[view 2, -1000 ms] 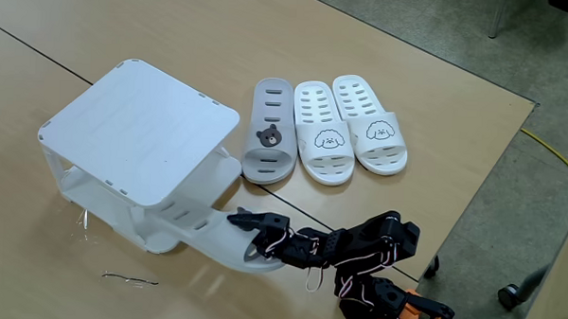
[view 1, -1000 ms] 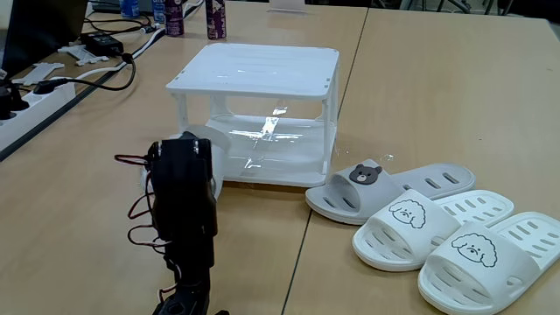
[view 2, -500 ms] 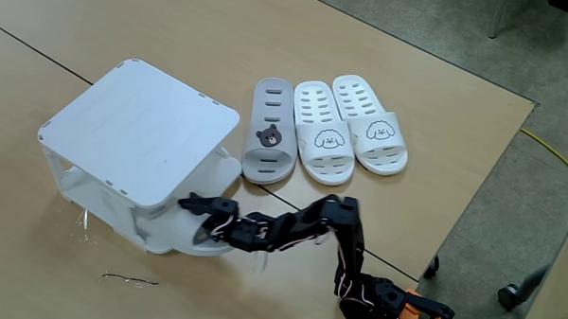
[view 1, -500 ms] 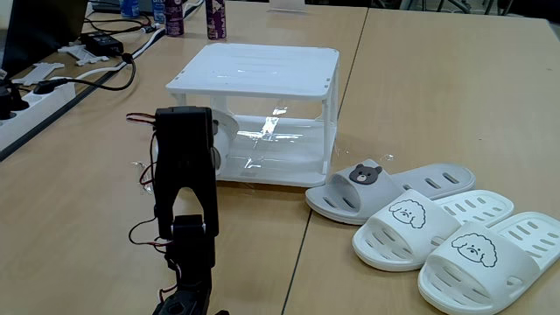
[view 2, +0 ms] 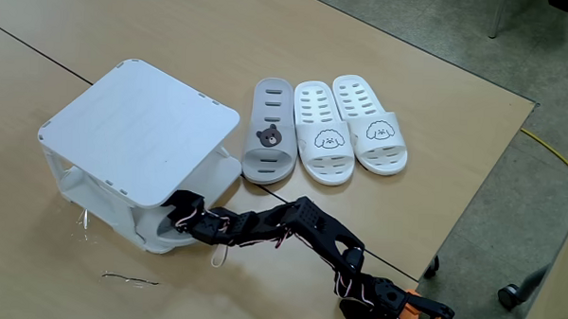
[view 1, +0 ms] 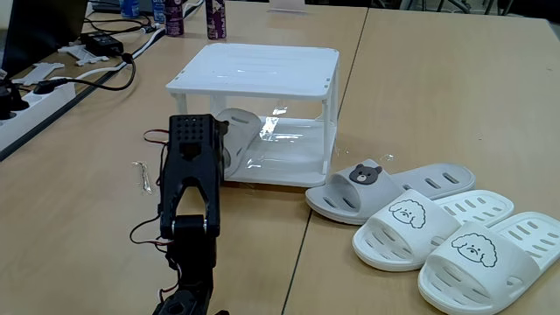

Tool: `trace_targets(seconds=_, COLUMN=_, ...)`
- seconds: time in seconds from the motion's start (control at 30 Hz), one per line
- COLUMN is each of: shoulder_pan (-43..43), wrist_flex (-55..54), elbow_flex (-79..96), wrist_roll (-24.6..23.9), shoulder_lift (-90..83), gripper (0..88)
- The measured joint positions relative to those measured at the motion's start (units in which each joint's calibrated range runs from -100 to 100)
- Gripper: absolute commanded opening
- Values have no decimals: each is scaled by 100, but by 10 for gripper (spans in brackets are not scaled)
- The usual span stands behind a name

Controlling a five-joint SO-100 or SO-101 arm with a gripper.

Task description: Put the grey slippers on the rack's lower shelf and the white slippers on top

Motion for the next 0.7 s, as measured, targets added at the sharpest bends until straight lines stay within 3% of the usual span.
trace_targets(seconds=0.23, shoulder_pan=30, wrist_flex=936, elbow_flex=-2264, wrist_roll=0, shoulder_lift=1006, gripper=18)
trace_targets(seconds=0.4, shoulder_pan=30, wrist_flex=936, elbow_flex=-2435, wrist_roll=0, shoulder_lift=1023, gripper=318)
trace_targets(seconds=0.7, shoulder_pan=15, wrist_flex=927, elbow_flex=-1348, wrist_roll=0, shoulder_lift=553, gripper=320)
